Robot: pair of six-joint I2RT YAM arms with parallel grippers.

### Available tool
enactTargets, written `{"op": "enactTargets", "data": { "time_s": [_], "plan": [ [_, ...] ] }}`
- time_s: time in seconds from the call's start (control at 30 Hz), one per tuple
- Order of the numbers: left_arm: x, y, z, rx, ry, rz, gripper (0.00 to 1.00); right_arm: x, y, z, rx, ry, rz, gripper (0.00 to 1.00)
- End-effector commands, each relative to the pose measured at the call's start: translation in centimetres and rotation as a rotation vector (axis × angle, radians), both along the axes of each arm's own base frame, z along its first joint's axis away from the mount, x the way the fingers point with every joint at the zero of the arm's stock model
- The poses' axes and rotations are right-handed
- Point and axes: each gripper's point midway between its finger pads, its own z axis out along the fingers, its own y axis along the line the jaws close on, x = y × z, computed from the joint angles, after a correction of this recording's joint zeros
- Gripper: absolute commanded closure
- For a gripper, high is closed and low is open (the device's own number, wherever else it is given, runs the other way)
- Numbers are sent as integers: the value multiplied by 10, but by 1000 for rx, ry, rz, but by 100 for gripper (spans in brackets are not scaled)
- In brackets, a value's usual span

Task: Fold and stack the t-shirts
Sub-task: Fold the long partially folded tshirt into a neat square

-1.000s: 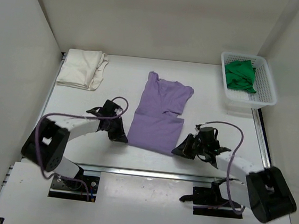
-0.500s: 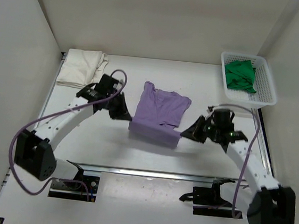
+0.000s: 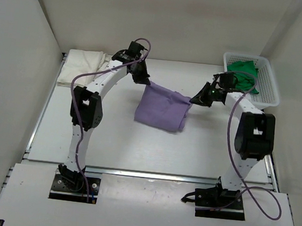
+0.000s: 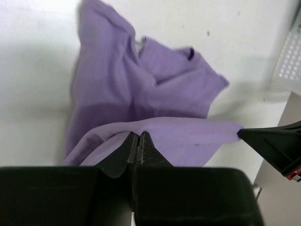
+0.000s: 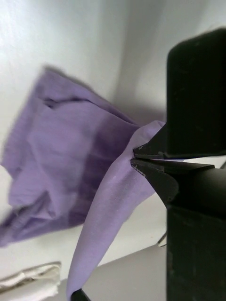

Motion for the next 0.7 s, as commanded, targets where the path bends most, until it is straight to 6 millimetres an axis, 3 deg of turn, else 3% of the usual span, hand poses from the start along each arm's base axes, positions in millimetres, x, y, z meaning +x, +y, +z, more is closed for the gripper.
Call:
{"op": "enactTargets", "data": {
  "time_s": [0.0, 0.07, 0.17, 0.2, 0.23, 0.27, 0.3, 0.33, 0.37, 0.4, 0.5, 0.53, 0.6, 0.63, 0.67],
  "plan": [
    [31, 12, 11, 2, -45, 83, 99, 50, -12, 11, -18, -108, -3, 100],
    [43, 13, -11, -2, -21, 102, 97, 66, -15, -3, -40, -82, -7, 100],
    [63, 10, -19, -30, -47, 126, 91, 86, -24, -17, -80, -77, -18, 100],
    [66, 7, -18, -31, -63, 126, 85, 91, -24, -23, -85, -69, -21, 100],
    [74, 5, -6, -55, -101, 139, 78, 94, -26, -21, -81, -71, -28, 98],
    [77, 3, -4, -70, -108, 146, 71, 97, -27, -20, -83, -77, -30, 90],
    [82, 6, 2, -80, -124, 157, 60, 104, -28, -10, -77, -99, -36, 87],
    [85, 4, 8, -99, -138, 160, 50, 104, -25, -6, -81, -105, -27, 77],
    [89, 8, 17, -99, -163, 164, 47, 107, -27, -1, -93, -119, -30, 69],
    [87, 10, 22, -99, -164, 166, 43, 113, -25, 17, -98, -158, -28, 62],
    [73, 13, 25, -48, -171, 137, 42, 110, -18, 44, -133, -191, 16, 55],
    [71, 16, 22, -35, -173, 130, 42, 103, -15, 50, -152, -185, 32, 54],
    [43, 20, -3, 4, -124, 75, 42, 87, -5, 56, -157, -188, 72, 57],
    [41, 16, -3, -35, -144, 46, 40, 73, -3, 55, -158, -182, 86, 64],
    [26, 16, -16, -71, -145, 10, 35, 67, 2, 56, -153, -193, 97, 81]
  ]
}}
